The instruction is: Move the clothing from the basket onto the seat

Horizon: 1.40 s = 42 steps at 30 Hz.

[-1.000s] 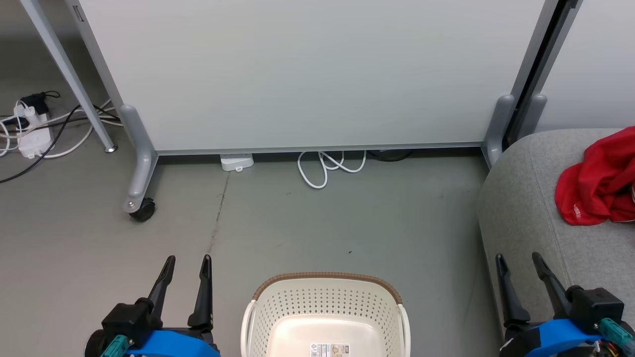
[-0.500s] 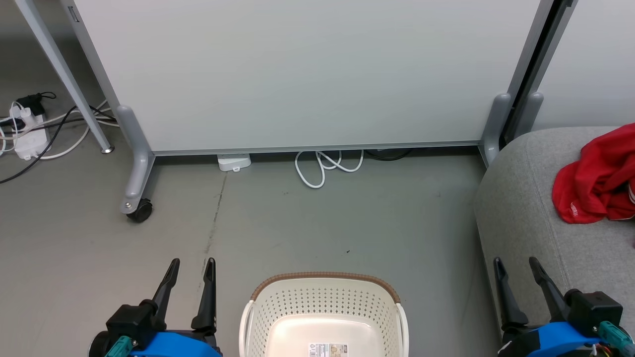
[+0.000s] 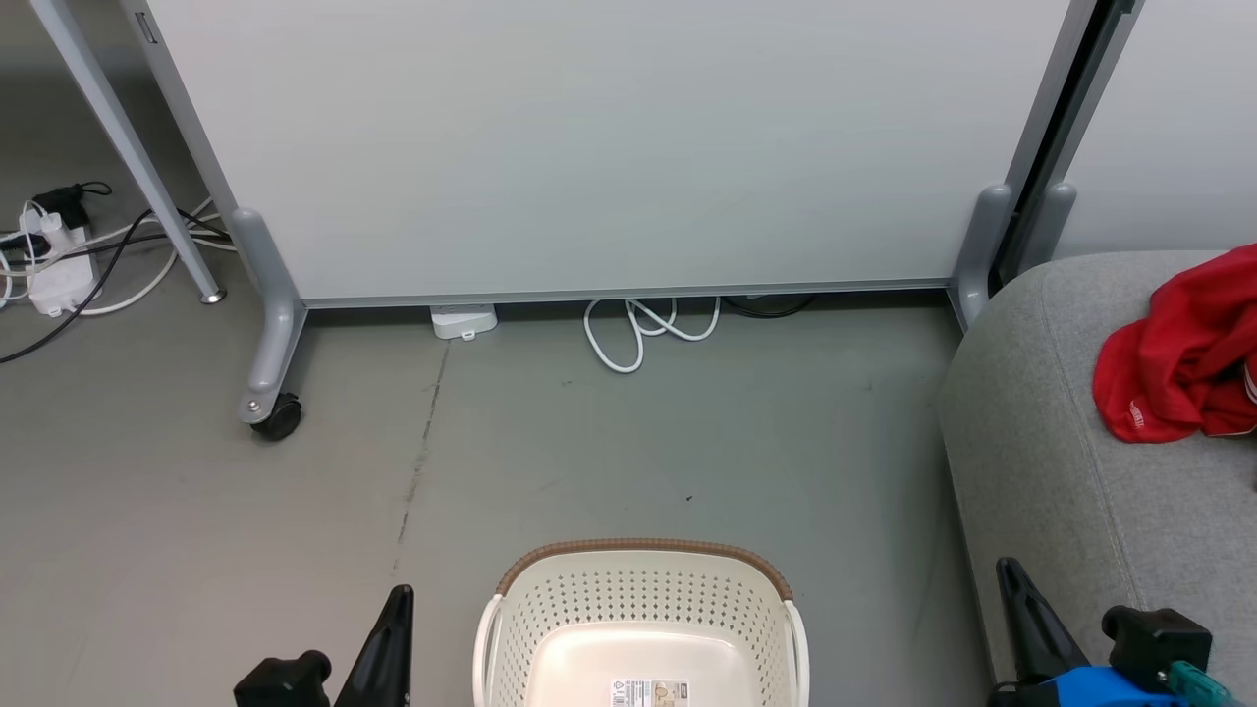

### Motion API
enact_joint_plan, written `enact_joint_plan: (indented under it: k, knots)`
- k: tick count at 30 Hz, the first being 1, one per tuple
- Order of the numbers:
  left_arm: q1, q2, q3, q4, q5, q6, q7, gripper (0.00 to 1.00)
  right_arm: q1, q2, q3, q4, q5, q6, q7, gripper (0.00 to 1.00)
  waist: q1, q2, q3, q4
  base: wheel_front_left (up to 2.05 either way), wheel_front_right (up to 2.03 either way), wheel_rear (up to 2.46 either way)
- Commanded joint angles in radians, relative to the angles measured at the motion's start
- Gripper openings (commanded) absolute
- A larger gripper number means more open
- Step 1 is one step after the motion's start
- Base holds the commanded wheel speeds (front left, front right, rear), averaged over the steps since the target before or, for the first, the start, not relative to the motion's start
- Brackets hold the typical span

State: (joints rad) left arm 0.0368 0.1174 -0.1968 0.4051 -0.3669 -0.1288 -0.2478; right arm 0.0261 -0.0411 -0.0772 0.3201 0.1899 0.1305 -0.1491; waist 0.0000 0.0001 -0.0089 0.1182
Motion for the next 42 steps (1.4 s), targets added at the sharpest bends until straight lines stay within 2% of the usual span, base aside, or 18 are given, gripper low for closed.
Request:
enact_joint_plan:
  k: [1,22,42]
  knots:
    - [-0.018,0.002,0.010,-0.017,-0.029,0.000,0.004,0.00,-0.012,-0.002,-0.004,-0.013,0.034,0.000,0.005,0.00,0.0000,-0.0001,0.000,-0.001,0.00,0.00,0.00]
    - [-0.056,-0.008,0.082,-0.056,-0.366,-0.001,0.092,0.00,-0.046,-0.005,-0.011,-0.035,0.410,0.000,0.072,0.00,0.0000,-0.0001,0.002,-0.021,0.00,0.00,0.00]
    - [-0.083,-0.019,0.139,-0.087,-0.619,-0.001,0.162,0.00,-0.075,-0.007,-0.019,-0.048,0.693,0.000,0.126,0.00,0.0000,-0.0001,0.004,-0.040,0.00,0.00,0.00]
